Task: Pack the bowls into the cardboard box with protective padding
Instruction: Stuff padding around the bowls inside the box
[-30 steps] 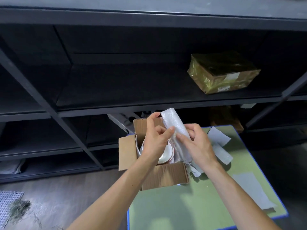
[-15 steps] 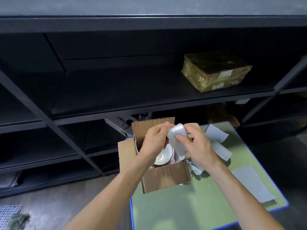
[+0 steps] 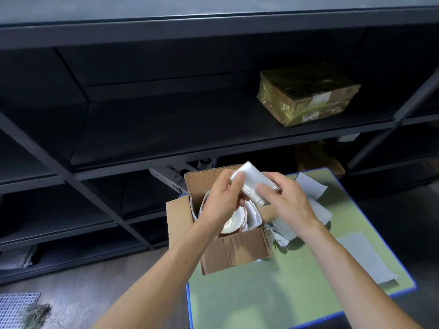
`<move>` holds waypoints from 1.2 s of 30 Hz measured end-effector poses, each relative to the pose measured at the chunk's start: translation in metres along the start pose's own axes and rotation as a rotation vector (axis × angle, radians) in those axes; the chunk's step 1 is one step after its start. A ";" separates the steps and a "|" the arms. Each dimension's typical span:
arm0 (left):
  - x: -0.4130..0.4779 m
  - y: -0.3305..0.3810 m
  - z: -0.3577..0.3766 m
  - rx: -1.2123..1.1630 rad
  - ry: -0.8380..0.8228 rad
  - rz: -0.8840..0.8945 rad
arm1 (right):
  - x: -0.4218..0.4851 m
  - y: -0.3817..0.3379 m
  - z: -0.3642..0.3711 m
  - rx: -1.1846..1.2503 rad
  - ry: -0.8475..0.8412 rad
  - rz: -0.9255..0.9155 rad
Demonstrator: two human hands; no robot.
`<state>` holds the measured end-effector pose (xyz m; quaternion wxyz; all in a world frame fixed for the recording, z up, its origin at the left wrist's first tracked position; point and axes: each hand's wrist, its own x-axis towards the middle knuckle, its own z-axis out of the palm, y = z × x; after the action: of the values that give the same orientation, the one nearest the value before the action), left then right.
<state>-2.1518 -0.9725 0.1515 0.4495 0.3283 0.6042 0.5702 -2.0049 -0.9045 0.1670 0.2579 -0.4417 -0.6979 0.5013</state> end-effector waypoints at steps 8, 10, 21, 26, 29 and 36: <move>-0.002 -0.008 0.009 0.141 -0.150 -0.069 | 0.000 0.009 -0.009 0.024 0.018 0.077; 0.000 -0.016 0.011 0.243 -0.135 -0.060 | 0.000 0.011 -0.009 -0.123 -0.001 0.083; 0.003 -0.074 0.019 0.847 -0.147 0.111 | -0.014 0.021 -0.022 -0.595 0.059 0.189; -0.001 -0.082 0.027 0.893 -0.139 0.243 | -0.016 0.024 -0.020 -0.613 -0.074 0.198; -0.001 -0.086 0.022 0.856 -0.103 0.303 | -0.015 0.026 -0.016 -0.627 -0.091 0.178; -0.001 -0.089 0.002 0.898 -0.075 0.288 | -0.015 0.024 0.000 -0.743 -0.035 0.029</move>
<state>-2.1391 -0.9840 0.0644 0.2010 0.5912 0.7226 0.2967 -1.9891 -0.9155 0.1459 0.0608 -0.5063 -0.8304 0.2246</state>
